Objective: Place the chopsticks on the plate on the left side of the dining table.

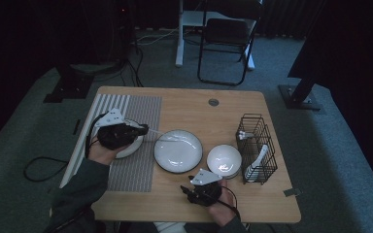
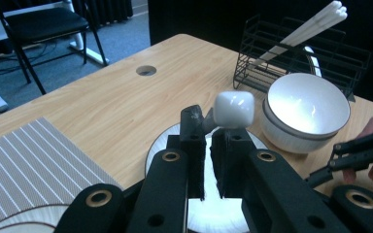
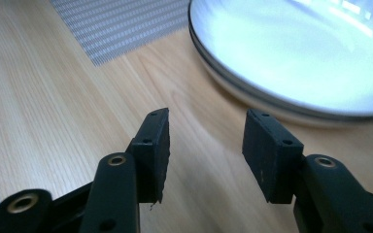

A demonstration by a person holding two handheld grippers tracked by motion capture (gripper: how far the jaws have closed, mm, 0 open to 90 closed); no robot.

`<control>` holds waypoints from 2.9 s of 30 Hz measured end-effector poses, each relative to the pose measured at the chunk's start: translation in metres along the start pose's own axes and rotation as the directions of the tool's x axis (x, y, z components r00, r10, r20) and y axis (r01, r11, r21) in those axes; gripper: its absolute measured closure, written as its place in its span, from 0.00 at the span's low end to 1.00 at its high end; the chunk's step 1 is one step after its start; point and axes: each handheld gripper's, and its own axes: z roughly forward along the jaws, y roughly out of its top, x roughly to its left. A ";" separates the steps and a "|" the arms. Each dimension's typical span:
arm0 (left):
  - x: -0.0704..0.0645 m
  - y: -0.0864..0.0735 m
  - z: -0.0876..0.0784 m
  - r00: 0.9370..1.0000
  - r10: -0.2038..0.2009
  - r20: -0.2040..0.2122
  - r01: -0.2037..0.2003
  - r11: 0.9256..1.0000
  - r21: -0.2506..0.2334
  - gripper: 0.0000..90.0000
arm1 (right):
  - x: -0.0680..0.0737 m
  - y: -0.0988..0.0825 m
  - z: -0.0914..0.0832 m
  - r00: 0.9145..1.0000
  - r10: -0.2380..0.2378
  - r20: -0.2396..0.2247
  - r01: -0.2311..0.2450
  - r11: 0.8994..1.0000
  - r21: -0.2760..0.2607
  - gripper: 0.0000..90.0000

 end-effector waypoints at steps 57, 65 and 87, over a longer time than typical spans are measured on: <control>-0.004 -0.021 -0.049 0.997 -0.039 0.069 0.043 0.998 -0.052 0.94 | -0.030 0.117 0.067 0.982 -0.186 0.029 0.185 0.983 0.008 0.76; 0.001 -0.024 -0.045 0.999 -0.042 0.028 0.043 0.997 -0.065 0.89 | -0.022 0.113 0.066 0.965 -0.262 0.025 0.261 0.965 0.020 0.91; -0.008 -0.023 -0.040 0.991 0.002 -0.137 -0.013 0.997 -0.081 1.00 | -0.013 0.110 0.060 0.969 -0.248 0.003 0.247 0.969 0.017 0.96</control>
